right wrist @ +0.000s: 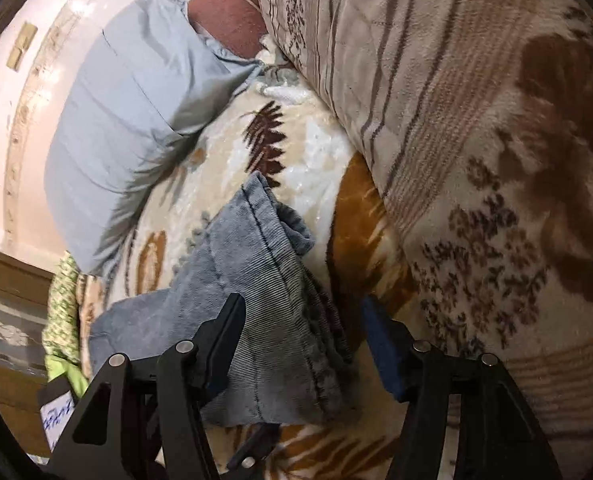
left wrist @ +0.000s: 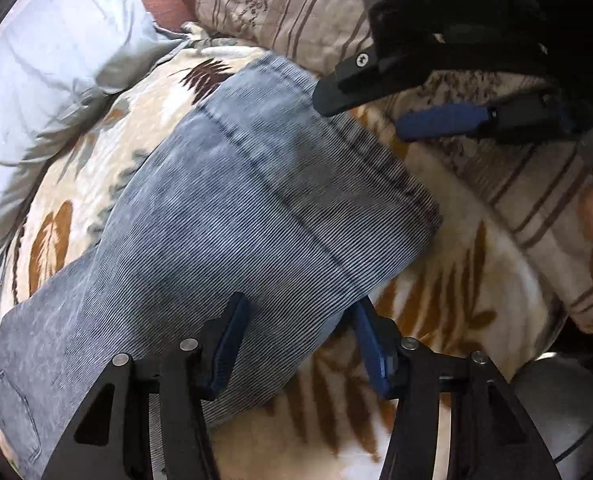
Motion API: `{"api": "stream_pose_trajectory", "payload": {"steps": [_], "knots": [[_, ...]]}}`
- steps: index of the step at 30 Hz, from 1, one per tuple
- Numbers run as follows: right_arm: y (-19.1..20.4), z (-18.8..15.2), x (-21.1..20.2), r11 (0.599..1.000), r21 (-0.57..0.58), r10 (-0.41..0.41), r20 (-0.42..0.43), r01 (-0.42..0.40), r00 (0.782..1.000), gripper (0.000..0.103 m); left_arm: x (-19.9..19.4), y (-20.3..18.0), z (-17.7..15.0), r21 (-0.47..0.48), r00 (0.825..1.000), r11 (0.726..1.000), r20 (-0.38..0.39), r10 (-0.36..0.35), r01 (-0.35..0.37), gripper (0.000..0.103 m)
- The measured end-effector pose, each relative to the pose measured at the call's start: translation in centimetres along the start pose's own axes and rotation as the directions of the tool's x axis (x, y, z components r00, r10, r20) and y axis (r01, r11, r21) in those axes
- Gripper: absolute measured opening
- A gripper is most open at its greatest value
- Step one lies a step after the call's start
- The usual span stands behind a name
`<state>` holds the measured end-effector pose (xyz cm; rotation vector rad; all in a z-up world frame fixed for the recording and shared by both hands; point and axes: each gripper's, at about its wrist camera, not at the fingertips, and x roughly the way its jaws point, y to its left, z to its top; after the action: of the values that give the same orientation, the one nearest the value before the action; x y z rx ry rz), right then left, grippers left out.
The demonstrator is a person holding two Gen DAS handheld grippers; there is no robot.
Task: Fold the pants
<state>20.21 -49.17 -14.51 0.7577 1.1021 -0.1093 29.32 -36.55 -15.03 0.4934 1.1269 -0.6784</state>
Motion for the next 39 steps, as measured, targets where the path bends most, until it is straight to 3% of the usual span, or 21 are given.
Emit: {"api": "stream_pose_trajectory", "payload": {"steps": [2, 5, 7, 8, 10, 13, 16, 18, 20, 23, 26, 28, 30, 34, 36, 39], "knots": [[0.0, 0.0, -0.6, 1.000, 0.001, 0.008, 0.002, -0.008, 1.000, 0.061, -0.1, -0.3, 0.2, 0.022, 0.999, 0.998, 0.014, -0.052, 0.051, 0.051], [0.1, 0.4, -0.4, 1.000, 0.002, 0.029, -0.032, -0.029, 0.999, 0.063, 0.3, -0.7, -0.2, 0.094, 1.000, 0.995, 0.015, -0.025, 0.023, 0.052], [0.1, 0.7, 0.4, 1.000, 0.009, 0.019, -0.069, -0.019, 0.997, 0.063, 0.9, -0.1, -0.3, 0.068, 0.998, 0.996, 0.025, -0.060, 0.058, 0.052], [0.3, 0.9, 1.1, 1.000, 0.004, 0.009, -0.093, -0.009, 0.996, 0.063, 0.9, 0.3, -0.4, 0.040, 0.996, 0.996, 0.033, -0.085, 0.084, 0.049], [0.5, 1.4, 2.9, 1.000, -0.008, -0.008, -0.136, 0.007, 0.991, 0.061, 0.9, 1.2, -0.5, 0.023, 0.997, 0.998, 0.047, -0.067, 0.066, 0.024], [-0.1, 1.7, 4.5, 0.999, 0.032, -0.014, -0.154, 0.019, 0.988, 0.055, 0.8, 2.0, -0.6, 0.011, 0.996, 0.998, 0.058, -0.061, 0.061, 0.012], [-0.5, 1.7, 5.1, 0.999, 0.042, 0.038, -0.155, -0.032, 0.987, 0.057, 1.2, 3.8, -0.6, -0.074, 0.989, 0.987, 0.054, -0.136, 0.140, 0.009], [-1.3, 1.7, 5.0, 0.995, 0.085, 0.062, -0.153, -0.050, 0.986, 0.045, 1.5, 4.7, -0.4, -0.113, 0.983, 0.977, 0.060, -0.173, 0.179, 0.009], [-1.5, 1.6, 5.0, 0.991, 0.114, 0.088, -0.159, -0.071, 0.983, 0.043, 1.6, 5.1, -0.4, -0.126, 0.980, 0.972, 0.065, -0.189, 0.196, 0.009], [-1.1, 1.7, 5.8, 0.990, 0.112, 0.098, -0.168, -0.080, 0.981, 0.012, 2.2, 5.5, -0.2, -0.136, 0.980, 0.971, 0.066, -0.188, 0.195, 0.010], [-0.7, 1.6, 5.1, 0.991, 0.094, 0.105, -0.139, -0.092, 0.985, 0.010, 1.9, 5.9, -0.3, -0.165, 0.975, 0.961, 0.075, -0.211, 0.220, 0.018], [-0.4, 1.6, 4.1, 0.989, 0.081, 0.130, -0.108, -0.122, 0.986, 0.010, 1.1, 6.0, -0.6, -0.198, 0.972, 0.953, 0.096, -0.213, 0.228, 0.035], [-0.5, 1.5, 3.3, 0.981, 0.098, 0.176, -0.088, -0.167, 0.981, 0.010, 0.4, 5.4, -0.9, -0.182, 0.981, 0.968, 0.117, -0.152, 0.172, 0.047], [-0.4, 1.5, 3.0, 0.983, 0.102, 0.160, -0.087, -0.151, 0.983, 0.010, -0.5, 3.2, -1.8, -0.104, 0.986, 0.991, 0.150, -0.071, 0.087, 0.050], [-0.6, 1.4, 3.3, 0.984, 0.111, 0.148, -0.099, -0.137, 0.984, 0.010, -0.6, 2.1, -1.5, -0.065, 0.989, 0.998, 0.151, -0.001, 0.011, 0.050], [-0.5, 1.4, 2.5, 0.976, 0.124, 0.192, -0.087, -0.181, 0.977, 0.010, 0.4, 0.2, -0.7, 0.024, 0.988, 0.997, 0.141, 0.067, -0.071, 0.050]]}}
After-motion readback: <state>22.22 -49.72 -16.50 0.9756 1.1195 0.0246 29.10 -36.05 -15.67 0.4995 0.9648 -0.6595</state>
